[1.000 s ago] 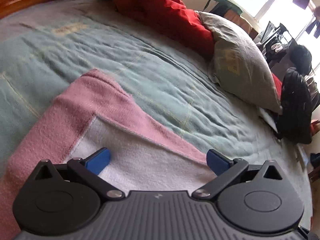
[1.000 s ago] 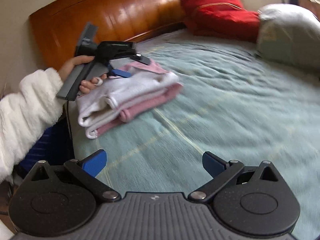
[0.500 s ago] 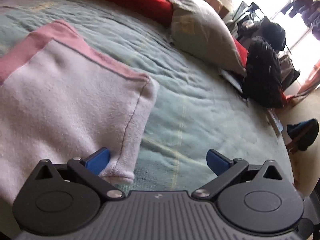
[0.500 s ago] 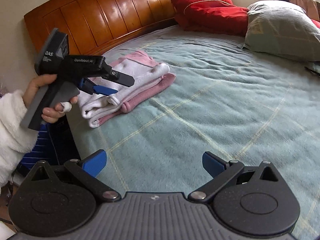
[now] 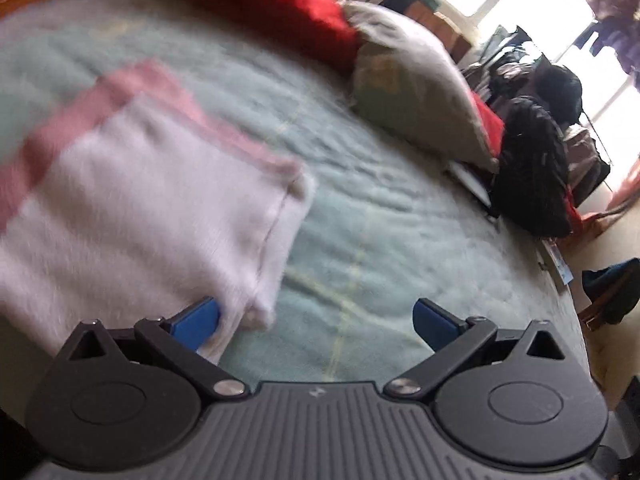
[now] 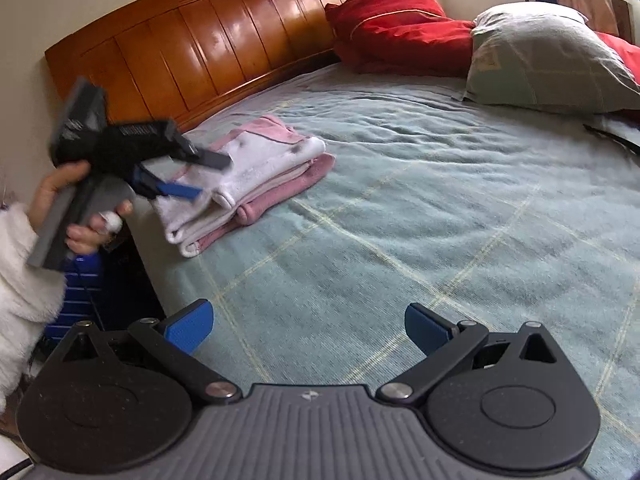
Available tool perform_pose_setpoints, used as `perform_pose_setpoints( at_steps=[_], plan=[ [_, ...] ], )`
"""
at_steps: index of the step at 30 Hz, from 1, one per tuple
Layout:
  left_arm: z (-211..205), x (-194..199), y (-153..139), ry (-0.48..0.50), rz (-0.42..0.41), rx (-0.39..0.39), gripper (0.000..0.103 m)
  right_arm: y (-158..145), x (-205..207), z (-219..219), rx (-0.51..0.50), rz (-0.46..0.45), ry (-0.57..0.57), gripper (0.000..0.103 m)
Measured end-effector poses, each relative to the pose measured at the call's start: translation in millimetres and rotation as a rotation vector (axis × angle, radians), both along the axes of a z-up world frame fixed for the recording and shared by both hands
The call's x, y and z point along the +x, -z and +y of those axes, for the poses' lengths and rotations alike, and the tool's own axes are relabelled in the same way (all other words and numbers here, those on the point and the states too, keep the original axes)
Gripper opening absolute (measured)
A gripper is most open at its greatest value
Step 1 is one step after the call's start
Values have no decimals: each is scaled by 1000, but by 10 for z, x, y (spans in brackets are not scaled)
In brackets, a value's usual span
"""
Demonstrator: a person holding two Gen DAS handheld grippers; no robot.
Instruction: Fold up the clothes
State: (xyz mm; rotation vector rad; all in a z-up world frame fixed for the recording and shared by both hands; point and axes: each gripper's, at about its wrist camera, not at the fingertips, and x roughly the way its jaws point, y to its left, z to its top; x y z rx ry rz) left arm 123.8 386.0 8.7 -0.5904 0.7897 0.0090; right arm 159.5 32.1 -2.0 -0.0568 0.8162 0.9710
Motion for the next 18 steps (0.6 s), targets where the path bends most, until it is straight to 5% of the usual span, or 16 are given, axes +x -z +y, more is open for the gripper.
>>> perform_pose_setpoints(
  at_steps=[6, 12, 15, 18],
  plan=[
    [16, 560, -135, 40, -71, -30, 102, 75, 42, -16, -1, 22, 16, 103],
    [45, 1263, 351, 15, 34, -34, 102, 112, 100, -75, -19, 17, 43, 103],
    [2, 1269, 409, 13, 26, -37, 102, 99, 98, -120, -17, 15, 39, 103],
    [-137, 1084, 205, 37, 6, 40, 102, 87, 88, -142, -19, 2, 41, 103]
  ],
)
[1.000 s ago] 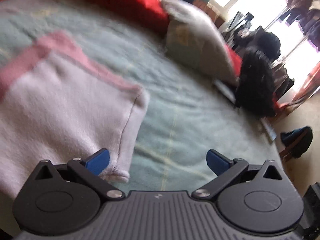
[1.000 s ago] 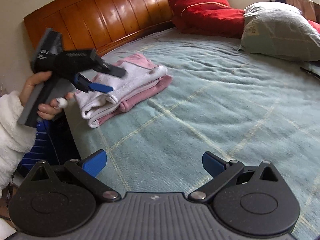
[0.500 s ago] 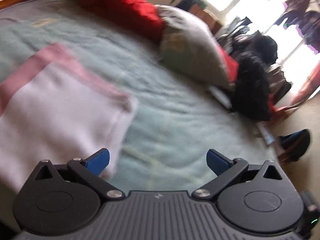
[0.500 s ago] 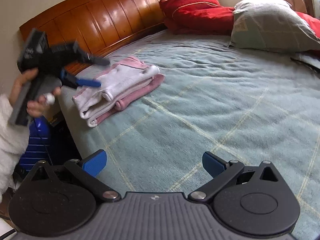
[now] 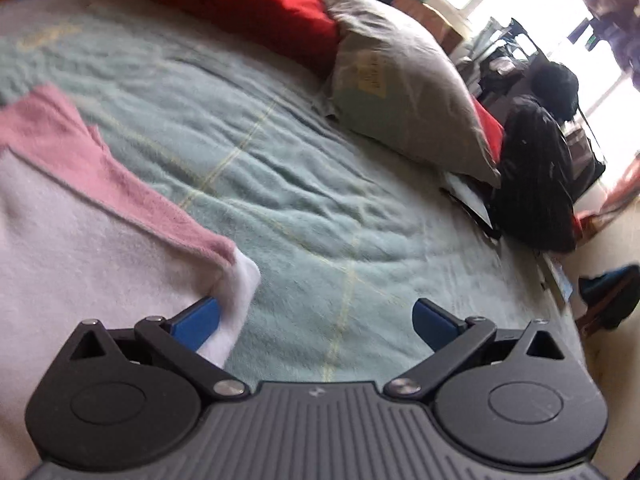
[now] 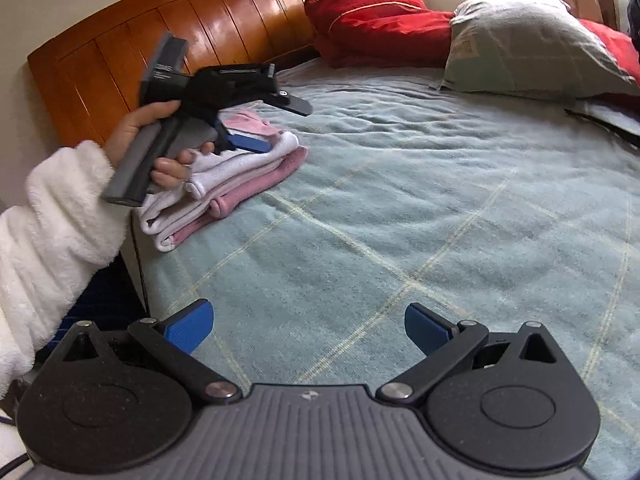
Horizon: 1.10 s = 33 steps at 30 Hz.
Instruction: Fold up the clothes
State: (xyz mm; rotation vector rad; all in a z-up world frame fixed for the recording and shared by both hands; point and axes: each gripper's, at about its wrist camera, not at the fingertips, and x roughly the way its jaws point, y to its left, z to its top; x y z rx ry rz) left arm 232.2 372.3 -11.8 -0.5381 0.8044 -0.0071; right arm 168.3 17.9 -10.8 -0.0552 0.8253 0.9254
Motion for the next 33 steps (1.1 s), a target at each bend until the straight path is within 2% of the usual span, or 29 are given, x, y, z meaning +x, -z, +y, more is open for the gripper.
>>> perform_pose_setpoints(
  at_steps=[3, 7, 9, 15, 21, 24, 33],
  plan=[
    [-206, -292, -277, 18, -25, 150, 102, 5, -14, 7, 10, 15, 4, 103],
    [-506, -778, -494, -28, 18, 382, 102, -24, -126, 24, 14, 13, -14, 103],
    [-612, -1019, -489, -59, 2, 434, 102, -50, -187, 25, 22, 14, -25, 103],
    [-839, -1509, -313, -165, 27, 465, 102, -74, -378, 17, 31, 29, -46, 103],
    [-1199, -1881, -202, -212, 65, 525, 102, -40, -494, 59, 18, 42, -75, 103],
    [-1338, -2064, -199, -221, 55, 529, 102, -32, -535, 91, 4, 38, -78, 103],
    [-1478, -2454, -269, -343, 30, 498, 102, 11, -734, 88, -16, 21, -89, 103]
  ],
)
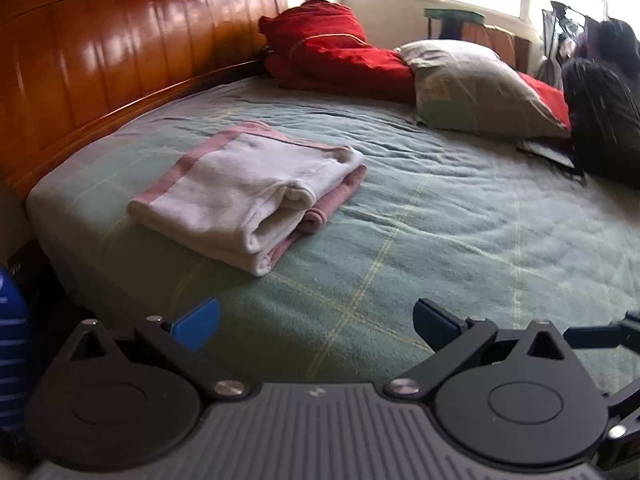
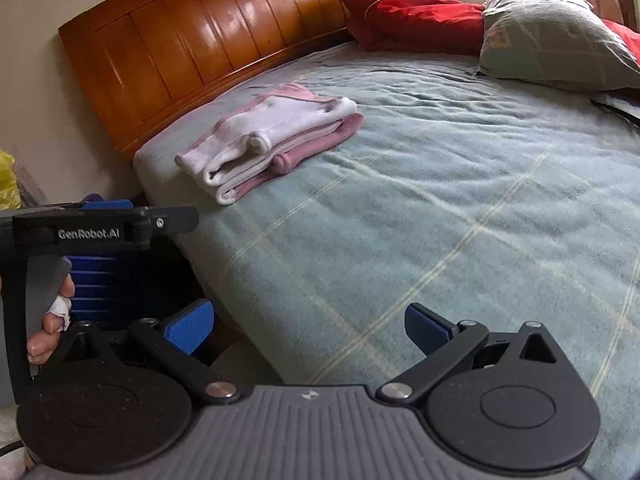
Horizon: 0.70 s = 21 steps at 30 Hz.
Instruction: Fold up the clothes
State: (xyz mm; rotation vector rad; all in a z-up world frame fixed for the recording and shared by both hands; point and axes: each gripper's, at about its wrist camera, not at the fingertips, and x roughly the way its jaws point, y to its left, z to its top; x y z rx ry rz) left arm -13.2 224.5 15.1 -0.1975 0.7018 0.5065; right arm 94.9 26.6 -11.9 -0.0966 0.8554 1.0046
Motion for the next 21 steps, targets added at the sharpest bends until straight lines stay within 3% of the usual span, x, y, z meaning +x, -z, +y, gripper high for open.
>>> perform_pose_setpoints(
  at_steps=[9, 21],
  plan=[
    [-152, -194, -98, -12, 0, 65, 102, -80, -93, 91, 1, -33, -10, 103],
    [-104, -374, -233, -78, -26, 74, 102, -356, -66, 363, -34, -152, 27, 103]
  ],
)
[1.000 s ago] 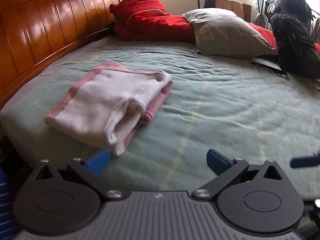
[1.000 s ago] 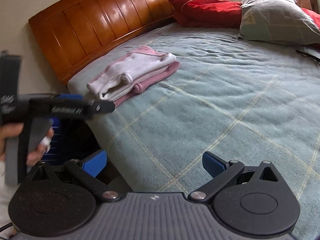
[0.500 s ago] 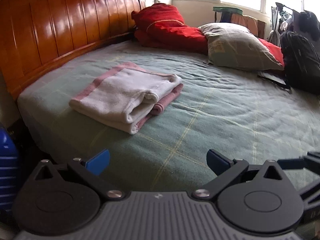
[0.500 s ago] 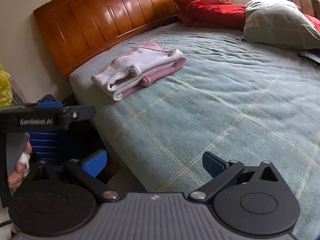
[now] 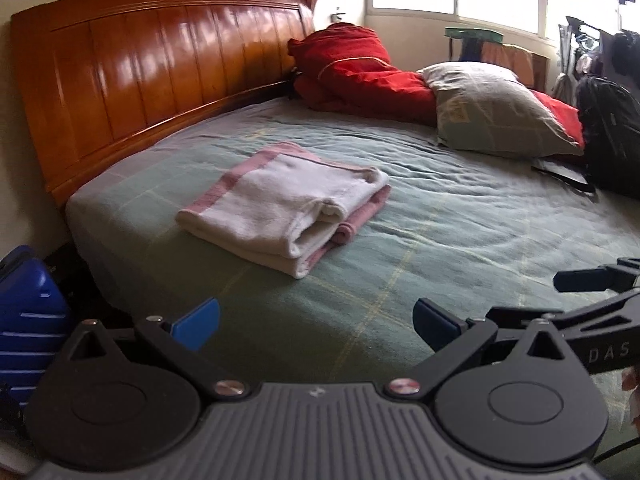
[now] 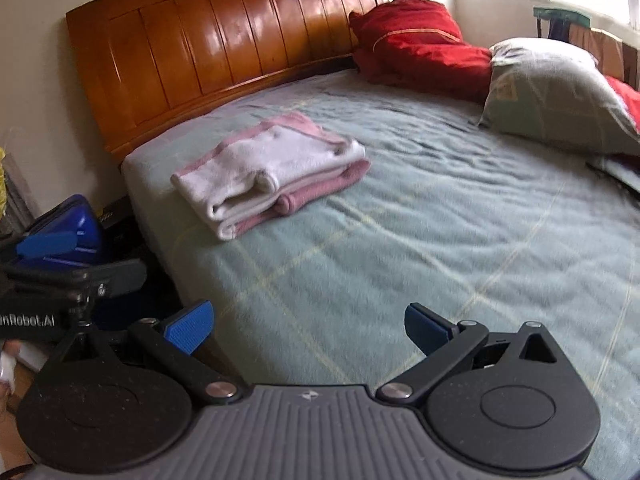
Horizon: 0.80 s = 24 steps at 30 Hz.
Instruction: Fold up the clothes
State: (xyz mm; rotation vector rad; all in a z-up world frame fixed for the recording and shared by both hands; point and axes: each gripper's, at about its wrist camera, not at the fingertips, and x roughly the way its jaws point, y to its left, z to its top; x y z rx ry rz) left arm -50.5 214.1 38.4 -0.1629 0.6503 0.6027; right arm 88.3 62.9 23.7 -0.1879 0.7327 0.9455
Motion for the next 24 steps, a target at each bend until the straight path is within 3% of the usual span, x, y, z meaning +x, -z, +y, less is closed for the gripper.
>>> perform_pose_setpoints(
  at_steps=[24],
  plan=[
    [87, -8, 42, -23, 27, -22, 102, 68, -169, 53, 17, -2, 2, 103]
  ],
)
